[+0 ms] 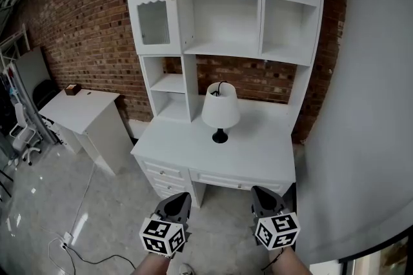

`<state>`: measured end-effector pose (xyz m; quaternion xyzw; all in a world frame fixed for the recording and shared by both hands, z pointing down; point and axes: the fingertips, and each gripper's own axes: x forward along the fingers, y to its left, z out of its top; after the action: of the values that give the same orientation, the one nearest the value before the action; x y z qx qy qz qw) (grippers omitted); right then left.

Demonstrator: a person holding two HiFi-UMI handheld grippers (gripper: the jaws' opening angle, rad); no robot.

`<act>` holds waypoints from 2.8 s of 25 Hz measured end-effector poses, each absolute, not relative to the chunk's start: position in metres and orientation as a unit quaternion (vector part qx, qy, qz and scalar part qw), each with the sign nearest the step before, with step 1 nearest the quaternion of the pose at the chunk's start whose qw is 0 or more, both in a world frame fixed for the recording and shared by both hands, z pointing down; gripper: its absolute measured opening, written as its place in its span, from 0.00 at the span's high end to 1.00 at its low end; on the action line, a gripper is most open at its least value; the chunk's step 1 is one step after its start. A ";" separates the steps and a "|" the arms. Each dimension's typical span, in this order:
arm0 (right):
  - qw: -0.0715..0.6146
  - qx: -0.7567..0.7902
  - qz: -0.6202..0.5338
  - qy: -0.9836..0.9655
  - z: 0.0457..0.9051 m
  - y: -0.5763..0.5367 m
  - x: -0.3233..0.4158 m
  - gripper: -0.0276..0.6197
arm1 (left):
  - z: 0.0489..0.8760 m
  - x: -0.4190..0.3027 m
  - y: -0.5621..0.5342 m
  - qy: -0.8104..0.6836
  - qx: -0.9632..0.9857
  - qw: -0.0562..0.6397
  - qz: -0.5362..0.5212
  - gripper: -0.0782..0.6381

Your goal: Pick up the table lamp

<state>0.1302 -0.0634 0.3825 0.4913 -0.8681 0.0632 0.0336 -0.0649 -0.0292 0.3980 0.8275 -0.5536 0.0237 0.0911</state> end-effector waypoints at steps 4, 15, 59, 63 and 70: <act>0.033 0.485 0.061 -0.872 0.380 -0.065 0.132 0.92 | 0.395 -0.059 -0.029 -0.557 0.826 0.085 0.025 0.90; 0.036 0.453 0.056 -0.889 0.383 -0.066 0.143 0.92 | 0.395 -0.033 -0.020 -0.580 0.810 0.081 0.019 0.90; 0.039 0.577 0.057 -0.814 0.415 -0.206 -0.011 0.91 | 0.419 -0.180 -0.211 -0.446 0.891 0.075 0.034 0.89; 0.040 0.580 0.056 -0.812 0.420 -0.216 -0.011 0.91 | 0.428 -0.177 -0.224 -0.440 0.893 0.081 0.035 0.90; 0.038 0.572 0.052 -0.817 0.438 -0.249 0.002 0.91 | 0.441 -0.161 -0.254 -0.445 0.892 0.070 0.033 0.90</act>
<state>0.0023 -0.2491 0.4378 0.5725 -0.8173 0.0525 0.0382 -0.1613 -0.2537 0.4410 0.8920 -0.4453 0.0328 0.0704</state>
